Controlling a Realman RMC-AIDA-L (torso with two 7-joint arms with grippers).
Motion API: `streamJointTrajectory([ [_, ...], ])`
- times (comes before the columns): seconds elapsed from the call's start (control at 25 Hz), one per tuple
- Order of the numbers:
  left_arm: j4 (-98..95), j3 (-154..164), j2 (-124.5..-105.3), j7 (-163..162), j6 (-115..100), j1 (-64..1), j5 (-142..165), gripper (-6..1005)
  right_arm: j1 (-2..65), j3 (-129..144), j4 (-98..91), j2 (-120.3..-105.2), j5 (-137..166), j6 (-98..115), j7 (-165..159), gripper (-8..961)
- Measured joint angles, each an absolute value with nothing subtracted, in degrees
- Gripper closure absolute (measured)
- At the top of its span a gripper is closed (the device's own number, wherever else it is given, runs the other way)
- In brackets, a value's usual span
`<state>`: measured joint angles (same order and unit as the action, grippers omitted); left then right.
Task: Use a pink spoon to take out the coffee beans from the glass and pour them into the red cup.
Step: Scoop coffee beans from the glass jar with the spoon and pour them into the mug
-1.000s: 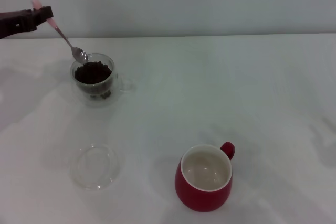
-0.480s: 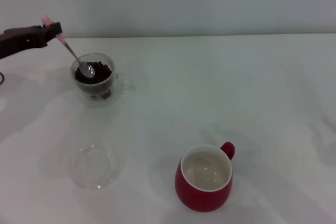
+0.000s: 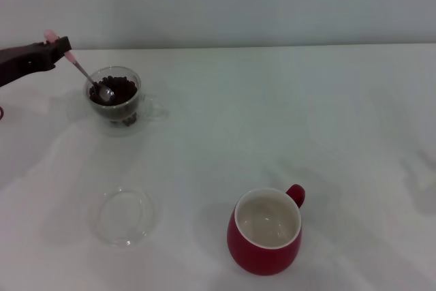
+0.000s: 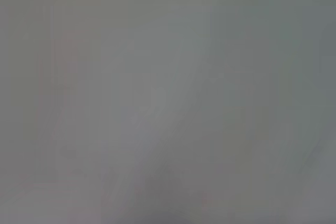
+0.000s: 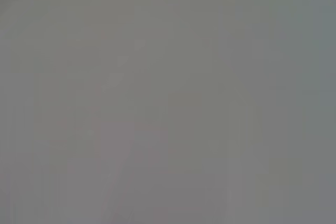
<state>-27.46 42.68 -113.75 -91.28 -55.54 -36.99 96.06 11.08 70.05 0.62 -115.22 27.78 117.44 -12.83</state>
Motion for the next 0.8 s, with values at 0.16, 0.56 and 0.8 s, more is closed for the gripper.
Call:
streamJointTrajectory([
  [0.16,-25.45,42.36,-113.77,-91.69,-55.57,-36.79,93.11,867,11.07,70.03,0.60,-115.22,27.67,116.83,-12.83,583],
  [0.56,-21.99,42.18,-114.62,-98.22,-55.41,-35.77,91.33,867,11.07,69.96,0.18,-115.22,27.52,116.33,-12.83,582],
  [0.8,-21.87,42.18,-114.78,-98.54,-55.11,-33.97,88.54,867,11.30,69.95,0.07,-115.22,27.42,116.27,-12.83,582],
])
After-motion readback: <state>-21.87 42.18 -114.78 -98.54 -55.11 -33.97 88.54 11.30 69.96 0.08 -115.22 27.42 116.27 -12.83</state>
